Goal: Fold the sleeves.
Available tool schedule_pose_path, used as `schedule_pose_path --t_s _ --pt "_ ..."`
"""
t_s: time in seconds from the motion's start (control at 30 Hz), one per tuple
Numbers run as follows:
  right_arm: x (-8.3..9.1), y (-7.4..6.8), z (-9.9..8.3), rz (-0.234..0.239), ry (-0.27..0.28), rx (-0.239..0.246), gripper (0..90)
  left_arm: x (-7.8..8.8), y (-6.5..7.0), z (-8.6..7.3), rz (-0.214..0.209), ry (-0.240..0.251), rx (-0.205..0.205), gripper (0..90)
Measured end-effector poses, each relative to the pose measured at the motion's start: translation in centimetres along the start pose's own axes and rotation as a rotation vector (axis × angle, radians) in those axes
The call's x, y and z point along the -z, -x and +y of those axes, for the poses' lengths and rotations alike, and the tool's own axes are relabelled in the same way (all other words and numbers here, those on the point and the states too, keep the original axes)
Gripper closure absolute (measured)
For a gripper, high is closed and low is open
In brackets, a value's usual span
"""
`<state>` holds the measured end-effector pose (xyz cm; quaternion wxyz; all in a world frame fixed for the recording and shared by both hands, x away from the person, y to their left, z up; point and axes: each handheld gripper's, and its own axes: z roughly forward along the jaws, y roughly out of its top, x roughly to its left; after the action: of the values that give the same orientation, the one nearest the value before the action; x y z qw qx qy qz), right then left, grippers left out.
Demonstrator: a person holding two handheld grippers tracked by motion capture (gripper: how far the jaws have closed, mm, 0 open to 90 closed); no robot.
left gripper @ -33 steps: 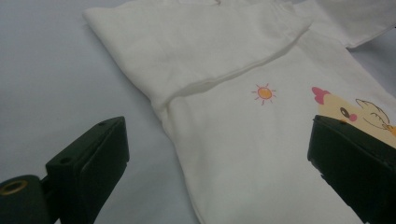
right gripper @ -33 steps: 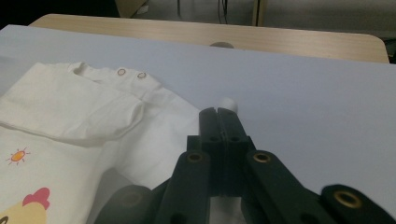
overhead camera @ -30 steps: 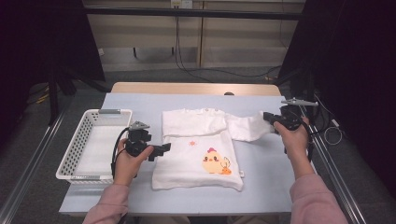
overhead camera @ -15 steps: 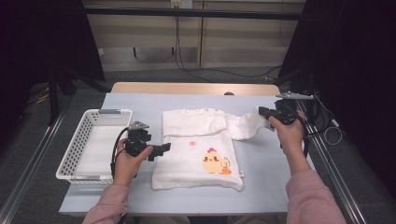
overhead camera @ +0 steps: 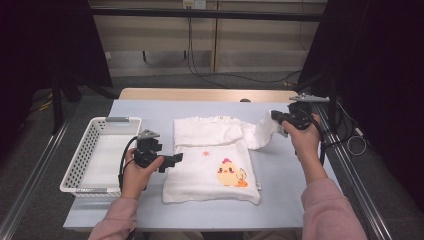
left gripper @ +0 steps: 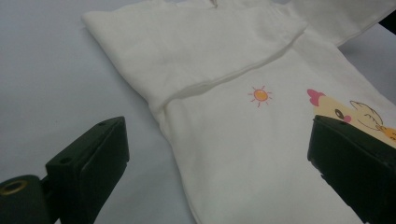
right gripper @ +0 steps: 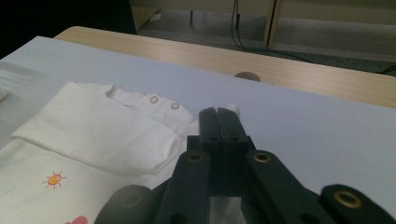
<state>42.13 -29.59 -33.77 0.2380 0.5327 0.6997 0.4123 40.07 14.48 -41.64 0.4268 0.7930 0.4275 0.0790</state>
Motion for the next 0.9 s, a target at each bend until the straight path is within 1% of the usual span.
schedule_pose_path --t_s 0.1,0.13,0.17,0.43,0.5,0.53,0.57,0.6,0.63,0.73,0.77,0.9 --pt "-0.1 -0.4 0.4 0.002 0.002 0.012 90.0 0.0 0.0 0.0 -0.002 0.004 0.004 5.8" --pt "-0.1 -0.5 0.5 0.004 -0.002 0.013 90.0 0.0 0.2 0.0 -0.007 0.021 0.024 5.8" --pt "-0.2 -0.6 0.6 0.000 0.002 0.014 90.0 0.0 0.2 0.0 -0.009 0.024 0.028 5.8" --pt "-0.6 -1.3 1.2 0.008 0.000 0.020 90.0 -0.1 0.2 0.0 -0.011 0.026 0.027 5.8" --pt "-0.7 -1.5 1.4 0.006 0.001 0.025 90.0 -0.1 0.2 0.0 -0.010 0.027 0.033 5.8" --pt "-0.8 -1.6 1.5 0.015 -0.001 0.029 90.0 -0.1 0.2 0.0 -0.012 0.026 0.032 5.8" --pt "-0.9 -1.7 1.6 0.011 0.002 0.030 90.0 0.0 0.0 0.0 -0.014 -0.005 -0.001 5.8" --pt "-0.9 -1.9 1.7 0.012 0.000 0.034 90.0 -0.1 0.2 0.0 -0.016 0.014 0.023 5.8" --pt "-1.0 -2.0 1.8 0.014 -0.001 0.033 90.0 0.0 0.0 0.0 -0.011 0.004 0.005 5.8" --pt "-1.1 -2.2 2.0 0.017 0.000 0.039 90.0 0.0 0.0 0.0 -0.011 0.005 0.008 5.8" --pt "-1.2 -2.3 2.1 0.015 0.001 0.037 90.0 0.0 0.0 0.0 -0.016 -0.003 0.006 5.8" --pt "-1.3 -2.6 2.4 0.018 0.006 0.038 90.0 -0.1 0.1 0.0 -0.016 -0.004 0.000 5.8"
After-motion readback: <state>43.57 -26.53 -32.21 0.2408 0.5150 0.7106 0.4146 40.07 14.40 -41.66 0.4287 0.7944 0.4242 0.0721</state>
